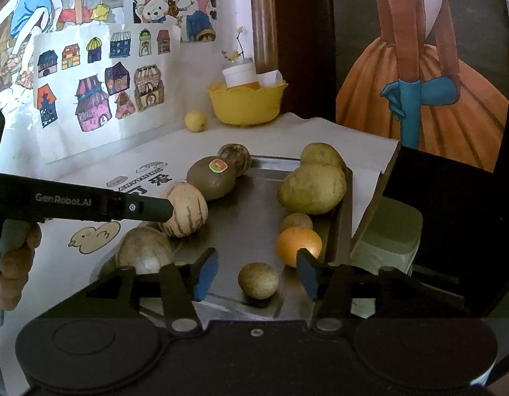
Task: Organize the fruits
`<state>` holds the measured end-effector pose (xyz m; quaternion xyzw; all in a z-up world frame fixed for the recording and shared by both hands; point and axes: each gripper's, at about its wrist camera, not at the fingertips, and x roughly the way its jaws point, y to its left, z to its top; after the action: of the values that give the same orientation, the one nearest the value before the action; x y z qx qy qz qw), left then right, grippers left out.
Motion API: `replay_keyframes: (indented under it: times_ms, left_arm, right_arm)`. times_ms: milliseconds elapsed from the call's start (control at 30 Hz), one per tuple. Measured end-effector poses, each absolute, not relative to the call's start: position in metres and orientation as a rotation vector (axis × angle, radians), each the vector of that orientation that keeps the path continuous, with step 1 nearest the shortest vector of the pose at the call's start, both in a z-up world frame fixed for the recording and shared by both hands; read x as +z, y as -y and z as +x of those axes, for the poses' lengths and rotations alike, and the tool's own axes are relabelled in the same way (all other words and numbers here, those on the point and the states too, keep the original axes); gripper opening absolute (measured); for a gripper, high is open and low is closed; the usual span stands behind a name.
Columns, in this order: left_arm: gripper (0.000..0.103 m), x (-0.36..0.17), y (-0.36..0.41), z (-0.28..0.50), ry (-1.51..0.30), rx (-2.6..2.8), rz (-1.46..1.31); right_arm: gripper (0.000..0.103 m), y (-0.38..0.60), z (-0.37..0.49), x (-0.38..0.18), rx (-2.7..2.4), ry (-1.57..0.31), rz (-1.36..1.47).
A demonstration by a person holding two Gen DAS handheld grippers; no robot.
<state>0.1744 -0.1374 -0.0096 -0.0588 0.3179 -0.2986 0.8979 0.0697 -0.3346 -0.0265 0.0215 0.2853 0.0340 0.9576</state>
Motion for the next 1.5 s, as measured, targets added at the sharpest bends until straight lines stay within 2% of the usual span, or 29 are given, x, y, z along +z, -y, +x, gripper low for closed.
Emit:
replay_keyframes:
  times_ms: [133,233,300,367,433,733,1067,1500]
  left_arm:
    - [0.053,-0.009,0.136,0.175,-0.649,-0.613,-0.125]
    - [0.055,-0.009,0.135,0.175,-0.645,-0.618,-0.125]
    - [0.060,-0.009,0.134,0.174,-0.641,-0.621,-0.126]
    - [0.072,-0.008,0.133,0.173,-0.634,-0.620,-0.129]
    - [0.077,-0.007,0.131,0.172,-0.625,-0.620,-0.135]
    - [0.087,-0.001,0.124,0.171,-0.599,-0.600,-0.147]
    - [0.100,0.008,0.106,0.171,-0.559,-0.564,-0.129]
    - [0.102,0.021,0.051,0.197,-0.512,-0.567,-0.050]
  right_arm:
    - [0.066,0.333,0.068,-0.026,0.059,-0.557,0.047]
    - [0.071,0.332,0.067,-0.026,0.050,-0.550,0.054]
    - [0.075,0.333,0.067,-0.026,0.047,-0.547,0.064]
    - [0.080,0.333,0.066,-0.026,0.044,-0.541,0.070]
    - [0.085,0.332,0.066,-0.026,0.035,-0.530,0.072]
    - [0.101,0.328,0.060,-0.020,-0.024,-0.485,0.063]
    - [0.102,0.316,0.057,-0.011,-0.087,-0.442,0.098]
    - [0.102,0.282,0.064,-0.002,-0.184,-0.448,0.155]
